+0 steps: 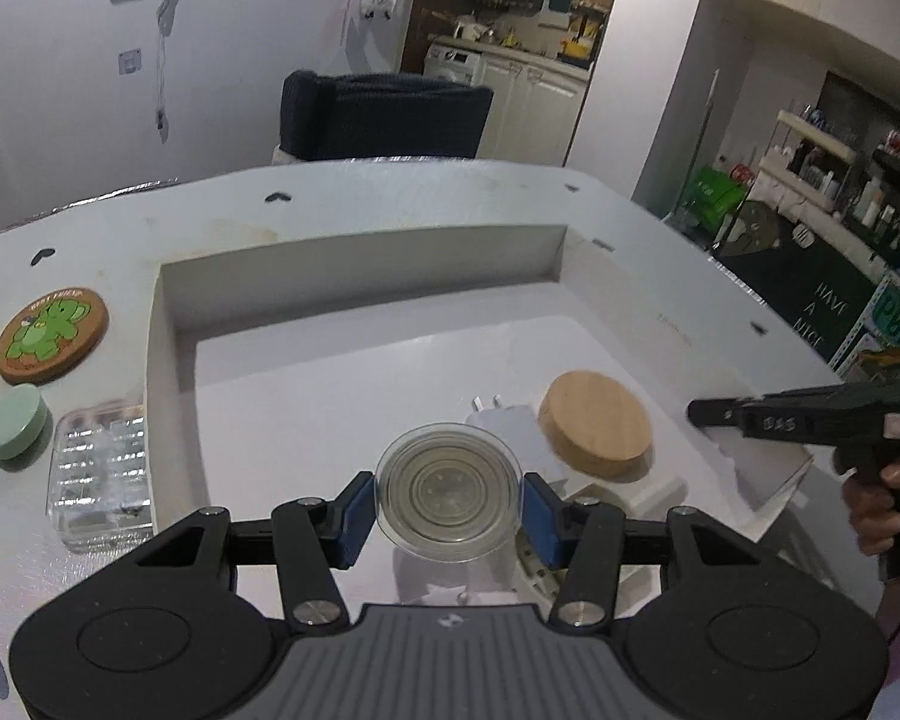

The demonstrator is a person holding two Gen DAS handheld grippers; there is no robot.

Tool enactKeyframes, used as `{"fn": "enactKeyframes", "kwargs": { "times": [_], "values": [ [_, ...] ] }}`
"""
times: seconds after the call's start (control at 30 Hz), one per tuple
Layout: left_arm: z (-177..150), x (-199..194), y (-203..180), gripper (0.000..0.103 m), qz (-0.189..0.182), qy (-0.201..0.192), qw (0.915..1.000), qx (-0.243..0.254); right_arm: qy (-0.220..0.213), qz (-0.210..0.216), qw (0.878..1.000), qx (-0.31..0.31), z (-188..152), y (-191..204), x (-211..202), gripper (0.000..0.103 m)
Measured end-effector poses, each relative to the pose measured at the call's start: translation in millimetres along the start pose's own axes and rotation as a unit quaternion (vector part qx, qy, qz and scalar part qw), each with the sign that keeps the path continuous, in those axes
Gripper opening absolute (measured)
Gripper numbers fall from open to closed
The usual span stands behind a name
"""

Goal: Organize rigid objects
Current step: 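Carry the clear round lid into the tray and open the left tool, then move the left tool to the mint-green round case and grasp it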

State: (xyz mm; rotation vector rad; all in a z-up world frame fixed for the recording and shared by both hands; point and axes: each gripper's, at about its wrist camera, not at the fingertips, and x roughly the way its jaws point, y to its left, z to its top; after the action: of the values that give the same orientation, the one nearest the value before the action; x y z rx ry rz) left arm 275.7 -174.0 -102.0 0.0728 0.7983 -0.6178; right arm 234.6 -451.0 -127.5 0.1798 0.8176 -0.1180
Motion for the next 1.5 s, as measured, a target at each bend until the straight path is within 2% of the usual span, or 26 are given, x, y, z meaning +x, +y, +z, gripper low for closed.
{"fn": "enactKeyframes", "kwargs": {
  "times": [0.27, 0.4, 0.63, 0.83, 1.03, 1.23, 1.5],
  "values": [
    [-3, 6, 4, 0.058, 0.009, 0.012, 0.9999, -0.004, -0.001, 0.003, 1.0, 0.001, -1, -1, 0, 0.007],
    [-4, 4, 4, 0.076, 0.011, 0.012, 0.9999, -0.005, -0.001, 0.003, 1.0, 0.001, -1, -1, 0, 0.007],
    [-5, -2, 5, 0.085, 0.011, 0.006, 0.9999, -0.009, -0.001, 0.003, 1.0, 0.001, -1, -2, 0, 0.007],
    [0, -21, 0, 0.093, 0.005, -0.016, 0.9999, 0.0, -0.001, 0.003, 1.0, 0.001, -1, -2, 0, 0.007],
    [13, -51, -4, 0.101, 0.006, -0.057, 0.9982, 0.019, 0.0, 0.001, 1.0, -0.001, 0, -1, 0, 0.007],
    [29, -77, 11, 0.103, 0.042, -0.102, 0.9938, 0.016, 0.003, -0.006, 1.0, -0.004, 1, 3, 1, 0.007],
    [47, -80, 63, 0.103, 0.103, -0.12, 0.9874, -0.009, 0.004, -0.009, 1.0, -0.001, 2, 5, 2, 0.007]
  ]
}}
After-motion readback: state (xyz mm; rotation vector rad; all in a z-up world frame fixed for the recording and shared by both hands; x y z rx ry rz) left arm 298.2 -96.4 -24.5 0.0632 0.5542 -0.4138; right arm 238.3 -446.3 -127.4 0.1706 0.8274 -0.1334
